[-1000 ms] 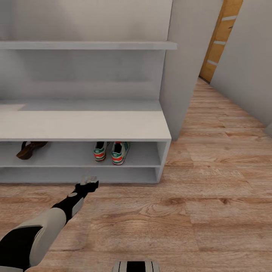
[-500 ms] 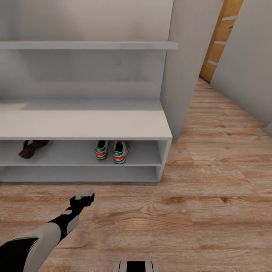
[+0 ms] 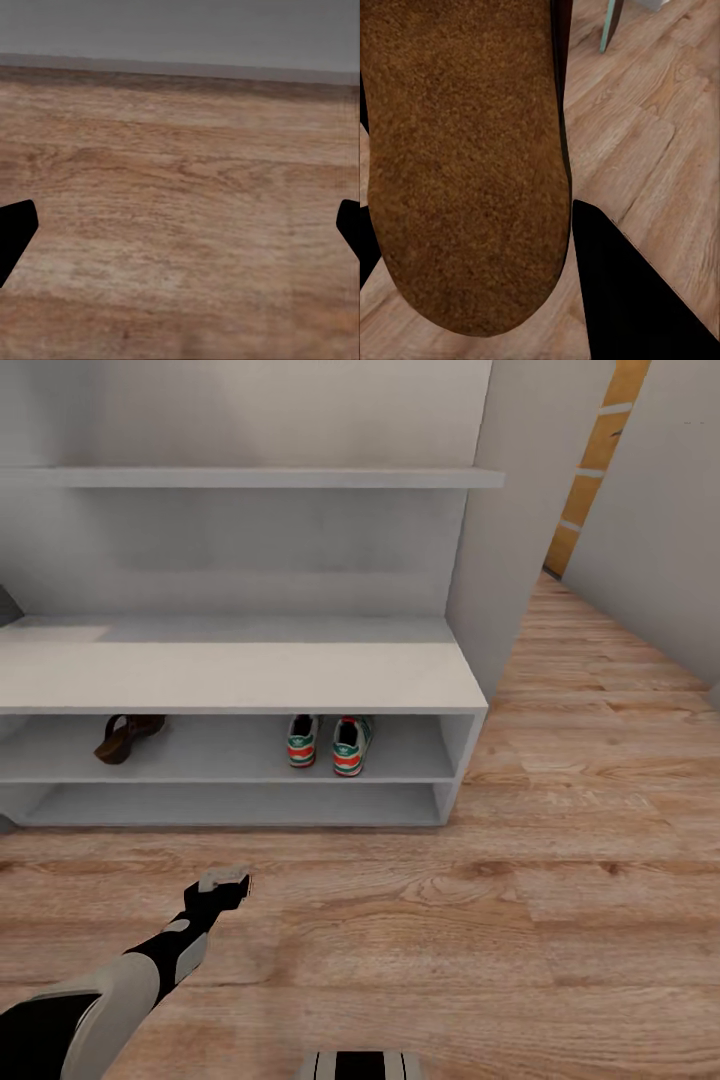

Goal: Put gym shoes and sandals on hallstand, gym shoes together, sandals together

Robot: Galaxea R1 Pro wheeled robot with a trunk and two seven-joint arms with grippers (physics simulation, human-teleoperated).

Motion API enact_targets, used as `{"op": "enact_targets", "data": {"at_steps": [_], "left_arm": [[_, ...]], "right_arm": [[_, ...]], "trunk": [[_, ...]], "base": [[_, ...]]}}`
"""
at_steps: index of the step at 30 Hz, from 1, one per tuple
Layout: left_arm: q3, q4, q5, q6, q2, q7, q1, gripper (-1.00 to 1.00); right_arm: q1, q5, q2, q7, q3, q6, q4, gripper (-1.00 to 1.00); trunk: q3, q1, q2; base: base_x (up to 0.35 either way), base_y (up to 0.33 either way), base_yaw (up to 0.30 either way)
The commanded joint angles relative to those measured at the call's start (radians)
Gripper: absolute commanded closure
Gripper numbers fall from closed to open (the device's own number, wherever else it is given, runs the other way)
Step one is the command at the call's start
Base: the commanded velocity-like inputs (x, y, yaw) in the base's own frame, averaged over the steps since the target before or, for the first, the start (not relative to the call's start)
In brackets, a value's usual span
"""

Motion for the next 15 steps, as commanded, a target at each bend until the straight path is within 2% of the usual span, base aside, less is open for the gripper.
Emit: {"op": "enact_targets", "data": {"at_steps": [1,15], "left_arm": [[0.004,0.001,0.003,-0.003,0.000,-0.003,0.000,-1.00],[0.004,0.001,0.003,-0.002,0.000,-0.003,0.000,-1.00]], "right_arm": [[-0.001,-0.003,0.000,-0.002,-0.001,0.006,-0.002,1.00],[-0.001,-0.003,0.000,-0.002,-0.001,0.006,-0.002,1.00]], "trunk": [[-0.001,0.000,0.000],[-0.001,0.000,0.000]], "base": [[-0.008,0.317,0.000],[-0.001,0.328,0.000]]}}
